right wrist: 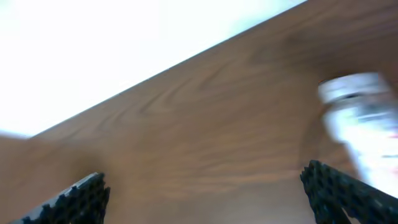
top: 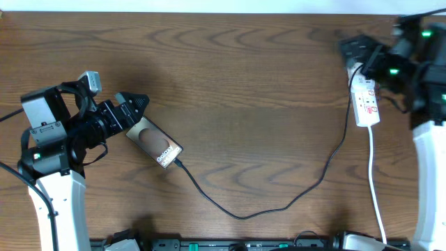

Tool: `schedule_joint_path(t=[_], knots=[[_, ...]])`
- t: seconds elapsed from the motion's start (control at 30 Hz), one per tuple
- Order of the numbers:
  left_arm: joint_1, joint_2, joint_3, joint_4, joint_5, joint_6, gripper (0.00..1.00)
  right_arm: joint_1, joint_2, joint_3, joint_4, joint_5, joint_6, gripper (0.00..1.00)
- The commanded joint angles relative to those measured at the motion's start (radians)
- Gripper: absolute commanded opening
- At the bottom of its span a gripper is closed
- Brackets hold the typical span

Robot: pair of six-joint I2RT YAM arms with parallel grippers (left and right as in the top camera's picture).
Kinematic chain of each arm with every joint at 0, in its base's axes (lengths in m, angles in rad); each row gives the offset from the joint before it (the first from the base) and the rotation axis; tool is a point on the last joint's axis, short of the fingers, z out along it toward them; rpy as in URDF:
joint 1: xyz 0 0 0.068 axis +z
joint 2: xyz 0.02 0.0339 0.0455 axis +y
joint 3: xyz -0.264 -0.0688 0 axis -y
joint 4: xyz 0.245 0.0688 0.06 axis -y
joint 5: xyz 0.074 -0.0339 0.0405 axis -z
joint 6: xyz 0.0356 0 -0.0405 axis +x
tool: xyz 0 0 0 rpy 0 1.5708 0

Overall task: Plug charger to phone and switch on socket
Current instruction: 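Move the right gripper to the white power strip at top right, then position the right gripper over the orange switch beside the charger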

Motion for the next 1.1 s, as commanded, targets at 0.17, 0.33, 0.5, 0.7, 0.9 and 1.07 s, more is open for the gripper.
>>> schedule_joint_path(t=[0.17,0.33,0.5,0.7,0.9,1.07], knots=[[-0.002,-0.003,-0.002,0.001,0.009,0.014,0.93,-0.274,0.103,0.051,-0.045,0.031,-0.138,0.99],[-0.002,-0.003,-0.002,0.001,0.009,0.014,0.93,-0.438,0.262,0.114,-0.071,-0.224,-0.181,0.99],[-0.002,-0.003,-0.002,-0.004,0.008,0.015,0.93,-0.51,0.464,0.2,-0.098,-0.476,-0.224,0.99],[-0.002,-0.003,-0.002,-0.022,-0.003,0.025,0.93,-0.506,0.651,0.277,-0.188,-0.584,-0.352,0.99],[-0.002,-0.003,-0.002,-0.047,-0.052,0.025,0.93,-0.471,0.735,0.278,-0.284,-0.406,-0.497,0.99],[-0.002,-0.003,-0.002,-0.042,-0.052,0.025,0.93,-0.424,0.767,0.278,-0.282,-0.345,-0.551,0.99]])
